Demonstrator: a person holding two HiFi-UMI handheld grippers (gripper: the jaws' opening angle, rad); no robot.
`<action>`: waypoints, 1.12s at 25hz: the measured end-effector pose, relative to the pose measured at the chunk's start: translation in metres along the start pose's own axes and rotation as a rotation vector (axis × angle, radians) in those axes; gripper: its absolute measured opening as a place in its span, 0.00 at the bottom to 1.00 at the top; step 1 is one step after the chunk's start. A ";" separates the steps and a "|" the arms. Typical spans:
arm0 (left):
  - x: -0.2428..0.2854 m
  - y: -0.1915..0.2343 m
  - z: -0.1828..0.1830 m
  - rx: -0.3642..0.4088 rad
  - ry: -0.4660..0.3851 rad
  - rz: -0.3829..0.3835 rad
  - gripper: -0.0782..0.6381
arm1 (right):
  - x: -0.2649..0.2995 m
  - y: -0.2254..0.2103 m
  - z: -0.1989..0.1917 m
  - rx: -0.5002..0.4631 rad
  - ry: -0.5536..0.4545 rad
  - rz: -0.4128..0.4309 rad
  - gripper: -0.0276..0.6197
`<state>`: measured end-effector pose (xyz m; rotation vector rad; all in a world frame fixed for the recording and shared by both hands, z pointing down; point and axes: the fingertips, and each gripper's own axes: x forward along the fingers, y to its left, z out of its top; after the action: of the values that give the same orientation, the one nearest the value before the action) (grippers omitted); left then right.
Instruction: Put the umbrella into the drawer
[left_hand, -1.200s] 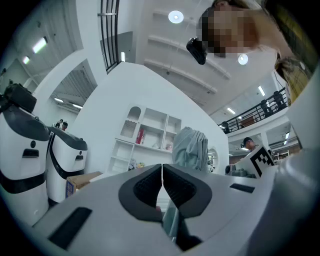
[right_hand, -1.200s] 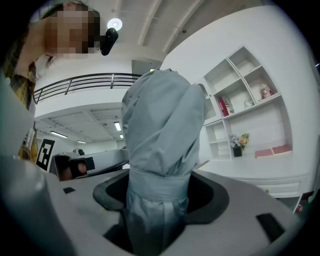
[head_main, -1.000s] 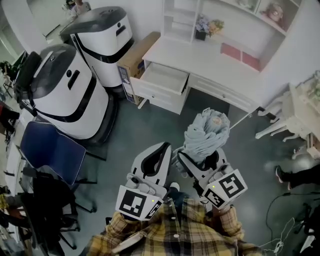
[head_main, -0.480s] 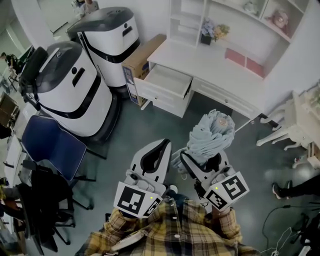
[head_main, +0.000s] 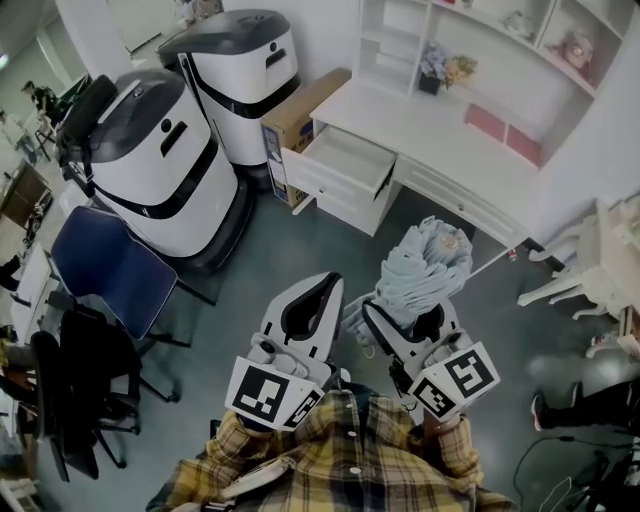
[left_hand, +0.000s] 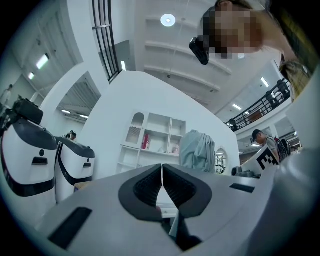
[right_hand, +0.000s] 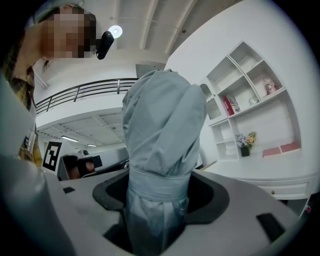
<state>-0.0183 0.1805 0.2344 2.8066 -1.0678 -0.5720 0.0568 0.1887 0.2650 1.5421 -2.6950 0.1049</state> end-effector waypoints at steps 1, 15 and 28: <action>0.001 0.000 0.001 0.002 0.001 0.003 0.15 | 0.000 0.000 0.000 0.003 -0.001 0.006 0.52; 0.042 0.048 -0.004 -0.006 -0.003 0.024 0.15 | 0.052 -0.035 0.000 0.040 0.020 0.024 0.52; 0.151 0.167 0.006 -0.005 -0.006 0.003 0.15 | 0.194 -0.111 0.025 0.050 0.055 0.023 0.52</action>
<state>-0.0211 -0.0443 0.2158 2.8005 -1.0693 -0.5831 0.0545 -0.0362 0.2566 1.4976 -2.6880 0.2138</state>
